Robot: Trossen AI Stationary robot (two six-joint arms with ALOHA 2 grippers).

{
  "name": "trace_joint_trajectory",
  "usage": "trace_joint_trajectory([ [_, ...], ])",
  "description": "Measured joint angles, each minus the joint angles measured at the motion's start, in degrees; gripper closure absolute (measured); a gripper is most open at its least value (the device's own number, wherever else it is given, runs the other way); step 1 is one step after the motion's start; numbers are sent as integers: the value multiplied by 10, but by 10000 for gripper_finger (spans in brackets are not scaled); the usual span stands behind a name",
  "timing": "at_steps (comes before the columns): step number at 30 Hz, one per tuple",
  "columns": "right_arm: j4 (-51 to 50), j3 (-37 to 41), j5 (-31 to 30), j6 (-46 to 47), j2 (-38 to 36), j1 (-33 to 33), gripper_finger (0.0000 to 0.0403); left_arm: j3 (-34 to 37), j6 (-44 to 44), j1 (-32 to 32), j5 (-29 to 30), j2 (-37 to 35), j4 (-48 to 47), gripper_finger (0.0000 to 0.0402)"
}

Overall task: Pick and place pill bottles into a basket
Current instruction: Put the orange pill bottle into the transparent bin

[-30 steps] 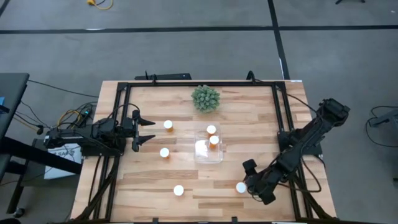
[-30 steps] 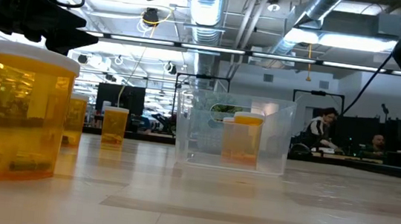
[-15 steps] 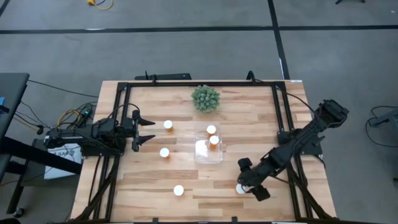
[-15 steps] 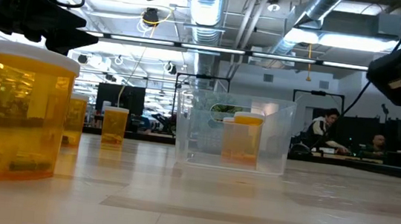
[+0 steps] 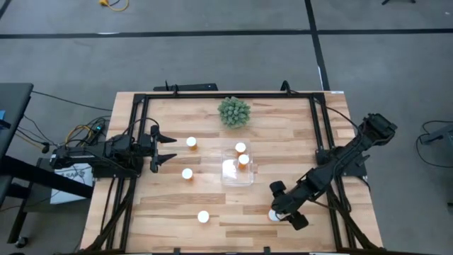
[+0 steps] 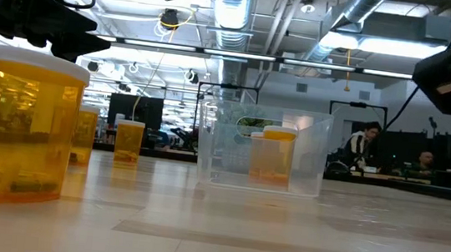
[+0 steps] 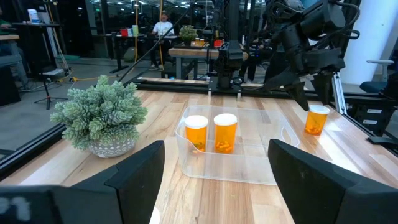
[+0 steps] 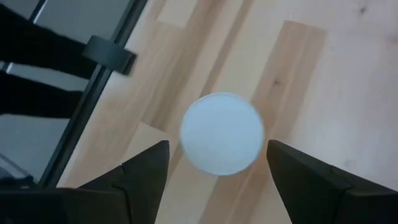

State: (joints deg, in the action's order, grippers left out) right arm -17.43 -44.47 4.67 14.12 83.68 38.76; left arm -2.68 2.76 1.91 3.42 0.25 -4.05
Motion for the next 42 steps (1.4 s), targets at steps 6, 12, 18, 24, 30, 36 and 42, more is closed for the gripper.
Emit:
trace_joint_trajectory([
  [6, 0, 0, -11, -52, 0, 9, 137, 0, 0, 0, 0, 0, 0, 125],
  [12, -1, 0, -39, -114, 0, 9, 137, 0, 0, 0, 0, 0, 0, 125],
  [18, -1, 0, -49, -127, 0, 9, 137, 0, 0, 0, 0, 0, 0, 125],
  [24, -3, 0, -49, -133, 0, 9, 137, 0, 0, 0, 0, 0, 0, 125],
  [30, 13, 0, -49, -133, 10, 9, 137, 0, 0, 0, 0, 0, 0, 125],
  [36, 26, 0, -44, -131, 54, 10, 137, 0, 0, 0, 0, 0, 0, 125],
  [42, 46, 0, -44, -131, 78, 9, 137, 0, 0, 0, 0, 0, 0, 125],
])
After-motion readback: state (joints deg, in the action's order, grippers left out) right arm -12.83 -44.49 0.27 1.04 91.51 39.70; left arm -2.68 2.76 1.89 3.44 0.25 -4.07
